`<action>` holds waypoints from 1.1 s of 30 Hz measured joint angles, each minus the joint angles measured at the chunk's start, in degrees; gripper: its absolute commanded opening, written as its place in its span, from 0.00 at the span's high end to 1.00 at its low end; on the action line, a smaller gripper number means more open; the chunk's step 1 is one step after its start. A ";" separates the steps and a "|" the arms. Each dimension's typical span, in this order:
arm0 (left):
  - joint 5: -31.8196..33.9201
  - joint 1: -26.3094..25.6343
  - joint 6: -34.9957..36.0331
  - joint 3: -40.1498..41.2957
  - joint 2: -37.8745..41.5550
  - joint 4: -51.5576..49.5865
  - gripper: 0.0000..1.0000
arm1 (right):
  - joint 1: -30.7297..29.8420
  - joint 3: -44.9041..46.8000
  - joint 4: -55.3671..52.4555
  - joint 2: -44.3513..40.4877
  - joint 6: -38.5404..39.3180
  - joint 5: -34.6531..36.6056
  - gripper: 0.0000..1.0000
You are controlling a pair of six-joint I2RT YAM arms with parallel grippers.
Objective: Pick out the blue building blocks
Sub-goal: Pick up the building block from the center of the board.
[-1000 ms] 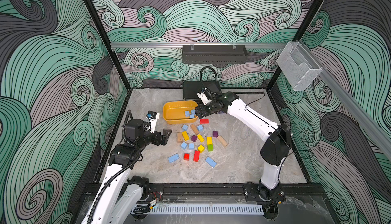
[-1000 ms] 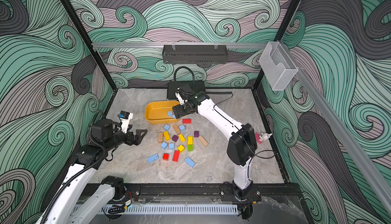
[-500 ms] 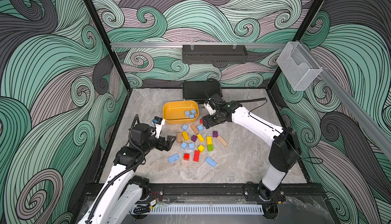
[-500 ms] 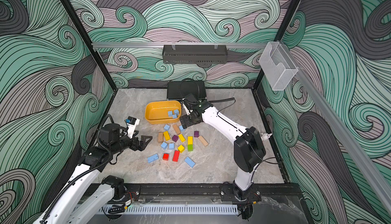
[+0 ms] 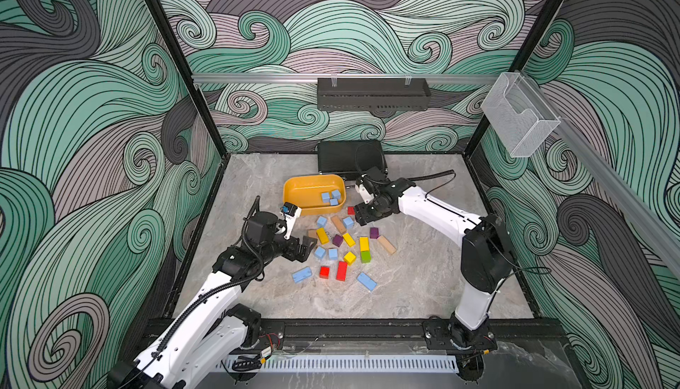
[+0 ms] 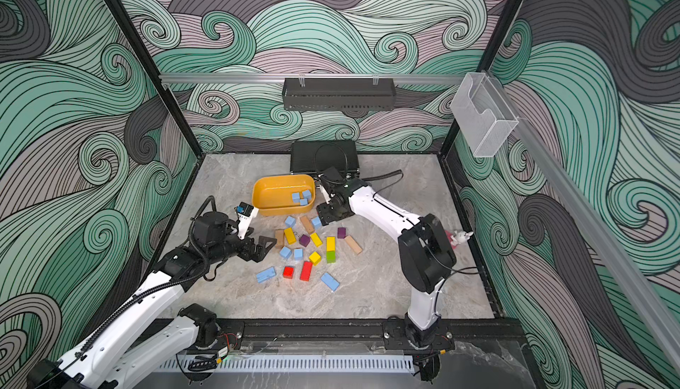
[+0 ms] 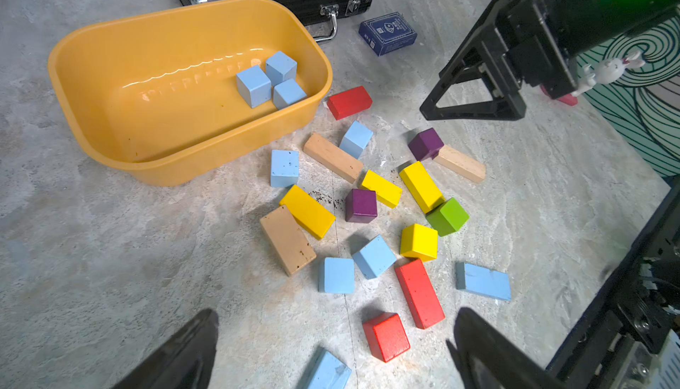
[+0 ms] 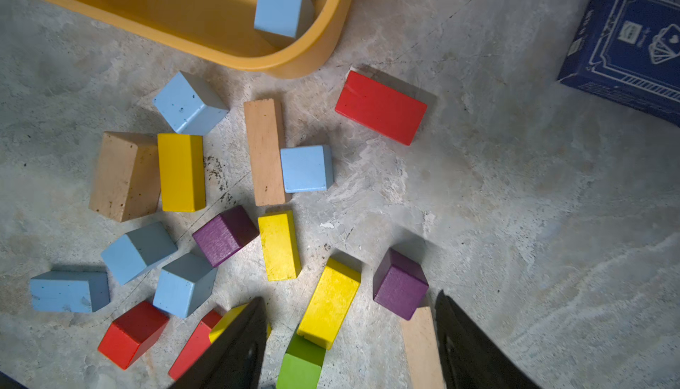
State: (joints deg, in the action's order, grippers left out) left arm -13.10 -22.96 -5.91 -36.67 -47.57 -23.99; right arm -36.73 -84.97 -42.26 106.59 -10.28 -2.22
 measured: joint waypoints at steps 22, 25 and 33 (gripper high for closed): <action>5.01 -0.02 -1.84 0.00 -2.16 2.19 0.01 | -0.72 -11.04 1.22 14.73 0.31 -5.16 0.39; 5.88 -0.02 -1.84 0.00 -2.16 2.14 0.01 | -0.94 -11.82 1.22 15.80 0.22 -5.16 0.39; 7.65 -0.02 -1.84 0.00 -2.08 2.01 0.01 | -1.03 -12.61 0.92 17.64 -0.37 -4.42 0.45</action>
State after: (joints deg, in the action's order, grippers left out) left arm -5.45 -22.98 -7.75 -36.67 -49.65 -21.98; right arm -37.76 -97.58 -41.34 124.22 -10.66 -6.63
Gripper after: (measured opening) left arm 0.986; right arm 0.559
